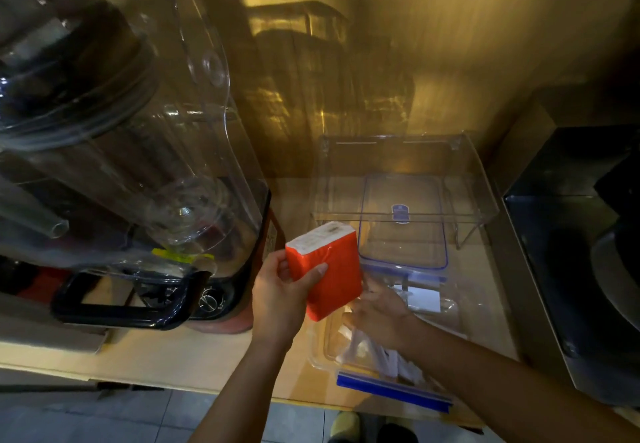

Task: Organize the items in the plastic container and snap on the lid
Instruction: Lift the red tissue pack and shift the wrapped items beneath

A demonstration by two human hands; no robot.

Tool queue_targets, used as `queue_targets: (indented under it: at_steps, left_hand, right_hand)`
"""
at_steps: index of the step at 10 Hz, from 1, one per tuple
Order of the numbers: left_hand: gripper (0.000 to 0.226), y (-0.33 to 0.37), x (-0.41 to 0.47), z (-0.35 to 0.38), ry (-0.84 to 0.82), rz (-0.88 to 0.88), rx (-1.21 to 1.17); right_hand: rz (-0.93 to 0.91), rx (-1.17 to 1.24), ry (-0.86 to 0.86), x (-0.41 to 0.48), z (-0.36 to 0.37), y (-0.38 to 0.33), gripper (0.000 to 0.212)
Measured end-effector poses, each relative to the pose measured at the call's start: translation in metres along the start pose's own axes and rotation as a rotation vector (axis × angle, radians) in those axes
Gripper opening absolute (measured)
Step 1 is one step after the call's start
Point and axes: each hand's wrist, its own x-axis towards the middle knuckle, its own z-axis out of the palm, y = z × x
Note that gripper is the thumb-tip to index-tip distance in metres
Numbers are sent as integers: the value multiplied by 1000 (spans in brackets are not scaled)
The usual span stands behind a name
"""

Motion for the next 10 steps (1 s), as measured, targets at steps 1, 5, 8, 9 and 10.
queue_targets:
  at_steps: [1,5,8,9,10]
  left_hand:
    - [57,1,1,3,13,-19,-41]
    - [43,0,6,2,33,-30,-172]
    - [44,4,9,5,37,-21,-189]
    - [46,3,8,7,41,-33,-193]
    - [46,1,8,7,45,-35,-187]
  right_hand:
    - [29,-913,-350,-13,-15,-3,14]
    - [-291,-1180,-148,-41,-55,-7,11]
    - [348,-631,-321,-43,-44,-10,26]
    - [514,-409,-306,-33,-25,-7,30]
    - [548,-503,-297,-26,-1,-3,63]
